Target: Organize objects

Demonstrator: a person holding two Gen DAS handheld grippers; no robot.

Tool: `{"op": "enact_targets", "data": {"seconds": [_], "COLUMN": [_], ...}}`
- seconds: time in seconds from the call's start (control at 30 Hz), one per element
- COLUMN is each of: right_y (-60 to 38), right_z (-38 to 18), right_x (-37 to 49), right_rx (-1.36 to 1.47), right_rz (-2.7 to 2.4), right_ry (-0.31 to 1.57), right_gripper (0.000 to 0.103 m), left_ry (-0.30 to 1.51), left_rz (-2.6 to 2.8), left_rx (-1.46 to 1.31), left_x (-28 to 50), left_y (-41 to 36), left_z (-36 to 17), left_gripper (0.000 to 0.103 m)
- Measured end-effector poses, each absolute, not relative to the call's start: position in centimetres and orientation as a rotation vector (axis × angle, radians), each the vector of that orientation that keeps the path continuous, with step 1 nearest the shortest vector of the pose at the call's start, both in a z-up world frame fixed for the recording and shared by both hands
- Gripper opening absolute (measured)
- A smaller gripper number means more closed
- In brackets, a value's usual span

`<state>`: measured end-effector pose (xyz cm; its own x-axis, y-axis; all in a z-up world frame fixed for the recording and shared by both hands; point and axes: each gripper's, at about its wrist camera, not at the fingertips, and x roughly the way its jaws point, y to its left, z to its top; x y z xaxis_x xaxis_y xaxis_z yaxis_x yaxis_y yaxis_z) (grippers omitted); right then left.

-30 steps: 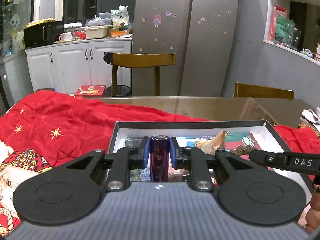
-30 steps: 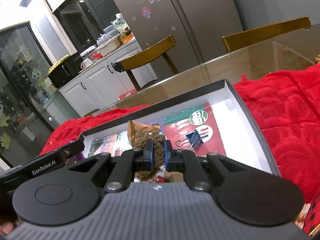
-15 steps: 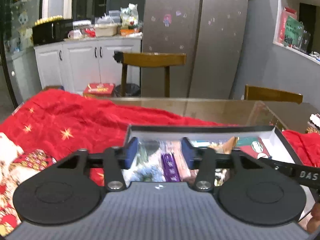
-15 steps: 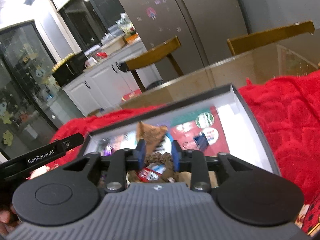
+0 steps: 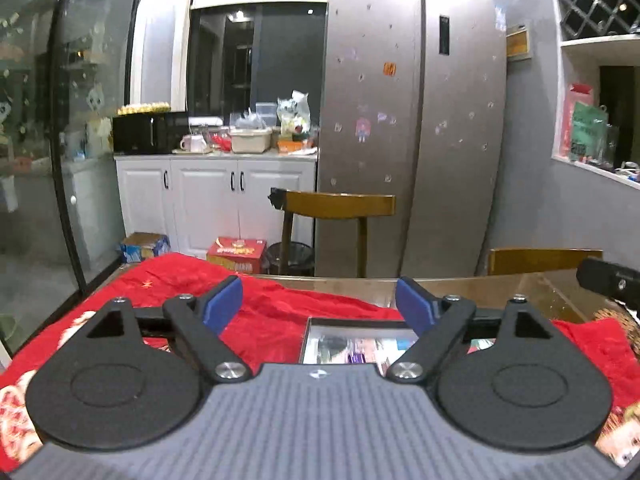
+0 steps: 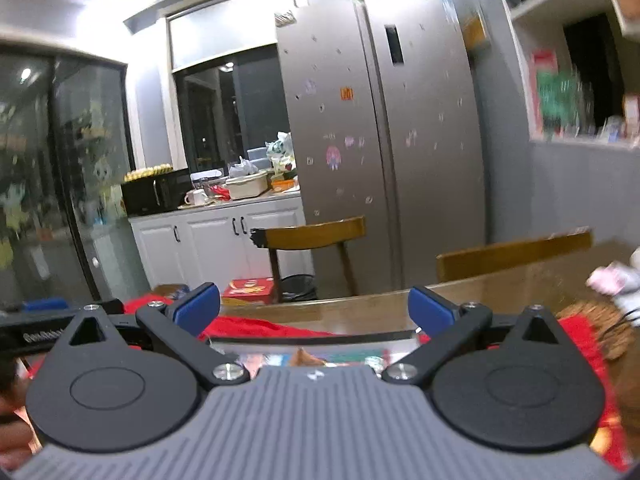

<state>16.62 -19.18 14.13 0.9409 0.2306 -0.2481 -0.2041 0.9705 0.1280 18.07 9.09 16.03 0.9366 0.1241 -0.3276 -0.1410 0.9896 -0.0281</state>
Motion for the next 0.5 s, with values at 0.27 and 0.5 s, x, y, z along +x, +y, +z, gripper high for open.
{"op": "enact_targets", "data": {"seconds": [0.27,0.5], "right_y": [-20.1,-18.9], "right_z": [7.0,0.8], "right_x": [7.6,5.2], "right_rx": [0.117,-0.032], "right_rz": [0.131,0.036], "right_ry": [0.322,0.394], "right_gripper": [0.103,0.103], "left_ry": [0.392,0.554], "left_rz": [0.094,0.022], "left_rx": [-0.127,-0.08], "left_x": [6.8,5.4], "left_y": [6.9,5.7], "left_z": [9.6,2.4], "left_gripper": [0.093,0.093]}}
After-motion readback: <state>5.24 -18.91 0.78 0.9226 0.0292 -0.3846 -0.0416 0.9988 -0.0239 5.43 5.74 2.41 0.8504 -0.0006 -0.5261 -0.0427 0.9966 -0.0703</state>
